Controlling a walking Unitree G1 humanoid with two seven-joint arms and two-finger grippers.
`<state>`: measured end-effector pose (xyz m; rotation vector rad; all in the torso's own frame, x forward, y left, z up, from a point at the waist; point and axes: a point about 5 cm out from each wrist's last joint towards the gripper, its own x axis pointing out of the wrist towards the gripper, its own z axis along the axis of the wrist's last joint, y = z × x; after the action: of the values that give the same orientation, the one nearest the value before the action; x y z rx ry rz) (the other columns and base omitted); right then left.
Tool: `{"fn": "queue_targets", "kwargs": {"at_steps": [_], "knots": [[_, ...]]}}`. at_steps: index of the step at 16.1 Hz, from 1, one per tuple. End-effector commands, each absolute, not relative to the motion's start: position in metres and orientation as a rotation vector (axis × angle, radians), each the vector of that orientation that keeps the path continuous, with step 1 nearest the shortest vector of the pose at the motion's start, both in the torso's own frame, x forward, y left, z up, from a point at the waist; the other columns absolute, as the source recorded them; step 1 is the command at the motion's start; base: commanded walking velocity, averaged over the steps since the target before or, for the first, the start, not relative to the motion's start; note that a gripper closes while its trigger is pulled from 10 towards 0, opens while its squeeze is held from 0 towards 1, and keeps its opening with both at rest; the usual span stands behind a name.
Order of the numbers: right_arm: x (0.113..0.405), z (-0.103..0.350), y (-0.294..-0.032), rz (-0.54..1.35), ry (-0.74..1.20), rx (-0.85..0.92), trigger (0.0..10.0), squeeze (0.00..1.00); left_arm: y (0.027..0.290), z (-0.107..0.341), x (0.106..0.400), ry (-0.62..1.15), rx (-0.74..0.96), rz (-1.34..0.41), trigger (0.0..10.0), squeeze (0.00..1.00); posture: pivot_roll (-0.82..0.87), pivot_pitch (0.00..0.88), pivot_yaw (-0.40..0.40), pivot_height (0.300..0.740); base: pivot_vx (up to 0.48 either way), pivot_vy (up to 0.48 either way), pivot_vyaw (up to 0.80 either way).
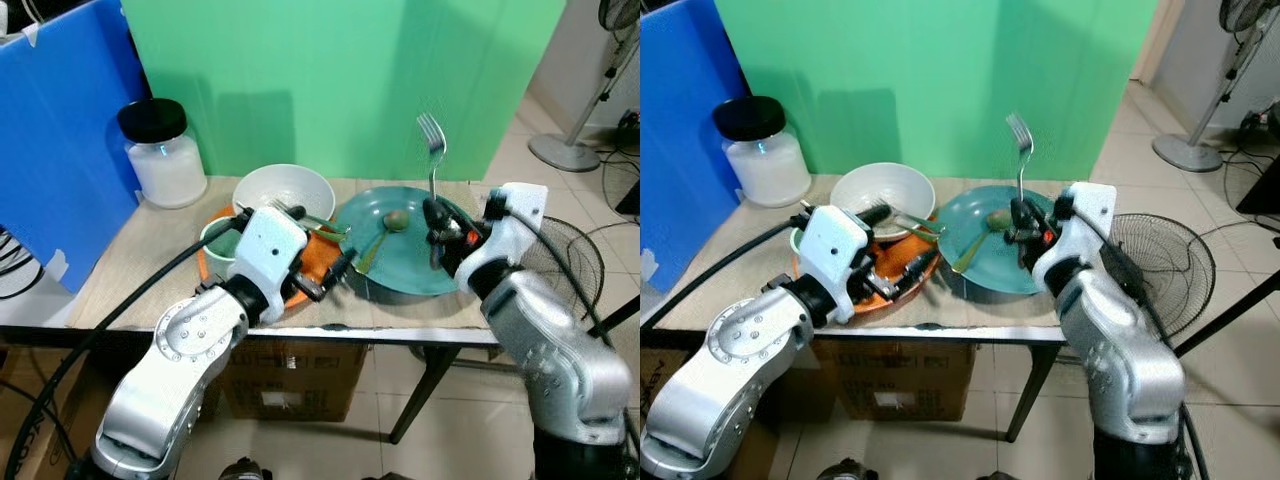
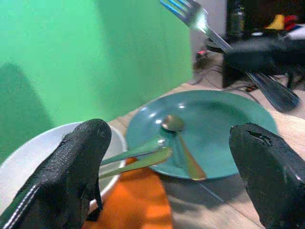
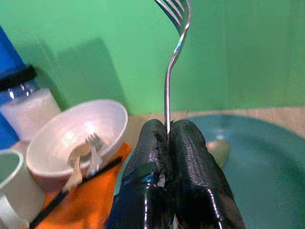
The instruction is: Setting the table
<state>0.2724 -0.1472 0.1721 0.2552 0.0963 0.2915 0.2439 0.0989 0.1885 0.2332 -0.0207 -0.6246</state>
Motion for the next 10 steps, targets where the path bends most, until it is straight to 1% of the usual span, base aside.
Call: {"fn": "queue_targets", "kwargs": {"at_steps": [1,2,4,5,6,8,10], "knots": [[0.271,0.172,-0.149,0.273,0.086,0.235,4.4,0.0,0.103,0.19,0.246,-0.031,0.236,-0.592,10.0,0.0,0.12,0.0,-0.022,0.74,0.0,0.0,0.0],[0.269,0.17,-0.15,0.253,0.075,0.206,10.0,0.0,0.106,0.189,0.249,-0.036,0.237,-0.555,10.0,0.0,0.12,0.0,-0.02,0.74,0.0,0.0,0.0],[0.266,0.173,-0.148,0.252,0.041,0.192,10.0,0.0,0.109,0.188,0.25,-0.051,0.242,-0.511,10.0,0.0,0.12,0.0,-0.019,0.74,0.0,0.0,0.0],[0.263,0.178,-0.147,0.264,-0.017,0.115,10.0,0.0,0.11,0.187,0.25,-0.048,0.236,-0.483,10.0,0.0,0.12,0.0,-0.016,0.74,0.0,0.0,0.0],[0.261,0.177,-0.146,0.251,-0.017,0.108,10.0,0.0,0.111,0.187,0.25,-0.052,0.218,-0.453,10.0,0.0,0.12,0.0,-0.015,0.74,0.0,0.0,0.0],[0.257,0.18,-0.146,0.234,-0.035,0.047,10.0,0.0,0.113,0.186,0.252,-0.07,0.239,-0.411,10.0,0.0,0.12,0.0,-0.013,0.74,0.0,0.0,-0.8],[0.255,0.18,-0.146,0.221,-0.039,0.028,10.0,0.0,0.116,0.183,0.254,-0.065,0.247,-0.38,10.0,0.0,0.12,0.0,-0.013,0.74,0.0,0.0,-0.8]]}}
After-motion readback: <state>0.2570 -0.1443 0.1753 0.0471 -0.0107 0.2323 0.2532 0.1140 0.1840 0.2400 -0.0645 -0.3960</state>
